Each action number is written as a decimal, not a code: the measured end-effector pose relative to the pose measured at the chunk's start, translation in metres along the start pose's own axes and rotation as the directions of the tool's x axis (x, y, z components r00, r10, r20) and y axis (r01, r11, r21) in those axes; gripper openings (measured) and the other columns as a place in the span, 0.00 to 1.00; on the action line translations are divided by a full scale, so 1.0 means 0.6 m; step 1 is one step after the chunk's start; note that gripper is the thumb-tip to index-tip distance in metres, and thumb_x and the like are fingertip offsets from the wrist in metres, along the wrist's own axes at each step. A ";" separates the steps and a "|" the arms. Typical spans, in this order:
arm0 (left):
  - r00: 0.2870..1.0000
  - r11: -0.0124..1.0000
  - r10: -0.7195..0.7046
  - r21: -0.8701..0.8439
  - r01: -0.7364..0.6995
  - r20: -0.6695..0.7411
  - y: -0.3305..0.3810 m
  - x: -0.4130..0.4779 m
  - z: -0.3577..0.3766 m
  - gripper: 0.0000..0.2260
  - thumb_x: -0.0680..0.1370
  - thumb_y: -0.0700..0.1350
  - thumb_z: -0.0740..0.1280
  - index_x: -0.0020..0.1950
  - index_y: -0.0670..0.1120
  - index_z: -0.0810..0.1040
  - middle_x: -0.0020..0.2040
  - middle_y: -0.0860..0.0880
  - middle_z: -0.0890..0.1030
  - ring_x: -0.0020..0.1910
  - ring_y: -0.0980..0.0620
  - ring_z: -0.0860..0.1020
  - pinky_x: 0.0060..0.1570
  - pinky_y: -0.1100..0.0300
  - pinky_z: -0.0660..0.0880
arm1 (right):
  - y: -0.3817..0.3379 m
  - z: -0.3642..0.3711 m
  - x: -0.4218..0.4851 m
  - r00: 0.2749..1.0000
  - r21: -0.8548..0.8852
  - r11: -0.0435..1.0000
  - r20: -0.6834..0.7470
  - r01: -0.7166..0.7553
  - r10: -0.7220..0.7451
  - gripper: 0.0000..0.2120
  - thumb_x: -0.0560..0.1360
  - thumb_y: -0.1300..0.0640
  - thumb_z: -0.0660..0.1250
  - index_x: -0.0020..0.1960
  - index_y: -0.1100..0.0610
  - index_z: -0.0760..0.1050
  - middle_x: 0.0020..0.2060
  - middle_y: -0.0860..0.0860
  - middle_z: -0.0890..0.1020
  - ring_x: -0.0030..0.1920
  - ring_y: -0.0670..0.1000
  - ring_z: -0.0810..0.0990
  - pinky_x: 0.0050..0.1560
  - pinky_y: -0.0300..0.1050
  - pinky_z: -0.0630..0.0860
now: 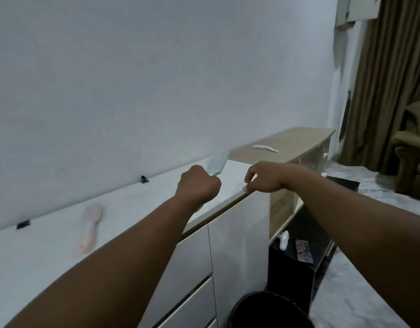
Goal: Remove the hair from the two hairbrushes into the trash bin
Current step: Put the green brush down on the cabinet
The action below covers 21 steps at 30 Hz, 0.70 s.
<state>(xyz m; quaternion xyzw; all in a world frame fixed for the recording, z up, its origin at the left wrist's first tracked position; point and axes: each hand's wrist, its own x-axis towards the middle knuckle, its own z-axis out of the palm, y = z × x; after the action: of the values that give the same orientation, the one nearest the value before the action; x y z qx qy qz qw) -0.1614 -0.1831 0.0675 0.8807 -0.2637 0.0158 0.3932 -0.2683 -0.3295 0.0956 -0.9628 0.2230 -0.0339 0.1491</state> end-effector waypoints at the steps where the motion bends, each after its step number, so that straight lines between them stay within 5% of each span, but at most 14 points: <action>1: 1.000 1.000 -0.004 0.003 0.004 -0.026 -0.009 0.006 -0.015 0.05 0.75 0.43 0.63 0.49 0.43 0.75 0.43 0.46 0.77 0.39 0.49 0.75 0.34 0.59 0.70 | -0.016 -0.004 0.005 1.000 0.005 1.000 -0.001 0.011 -0.011 0.19 0.77 0.50 0.69 0.65 0.57 0.78 0.66 0.52 0.78 0.63 0.56 0.78 0.65 0.49 0.73; 8: 0.978 0.989 -0.122 0.065 0.135 -0.170 -0.113 0.047 -0.113 0.08 0.74 0.45 0.66 0.51 0.44 0.74 0.42 0.48 0.75 0.36 0.51 0.74 0.41 0.57 0.77 | -0.137 0.008 0.069 0.994 0.034 0.994 0.039 0.100 -0.101 0.19 0.77 0.47 0.69 0.65 0.54 0.77 0.64 0.51 0.78 0.57 0.53 0.76 0.58 0.46 0.70; 18: 0.905 0.909 -0.395 0.074 0.409 -0.156 -0.297 0.069 -0.163 0.11 0.74 0.48 0.71 0.42 0.46 0.70 0.39 0.49 0.75 0.34 0.53 0.73 0.30 0.60 0.67 | -0.273 0.112 0.165 0.964 0.056 0.979 0.176 0.194 -0.201 0.18 0.76 0.47 0.70 0.63 0.53 0.77 0.56 0.48 0.77 0.56 0.53 0.77 0.58 0.47 0.72; 21: 0.900 0.891 -0.398 0.160 0.425 -0.177 -0.329 0.067 -0.147 0.11 0.74 0.47 0.70 0.43 0.46 0.69 0.40 0.50 0.74 0.38 0.50 0.75 0.36 0.60 0.70 | -0.291 0.147 0.187 0.950 0.066 0.977 0.227 0.202 -0.212 0.18 0.77 0.48 0.70 0.63 0.55 0.77 0.56 0.49 0.77 0.57 0.54 0.78 0.59 0.47 0.72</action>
<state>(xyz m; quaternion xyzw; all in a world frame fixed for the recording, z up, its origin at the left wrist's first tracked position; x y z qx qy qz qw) -0.0168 -0.0302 0.0029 0.9474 -0.0400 0.0191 0.3169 -0.0829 -0.2054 0.0642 -0.9748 0.1009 0.0592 0.1900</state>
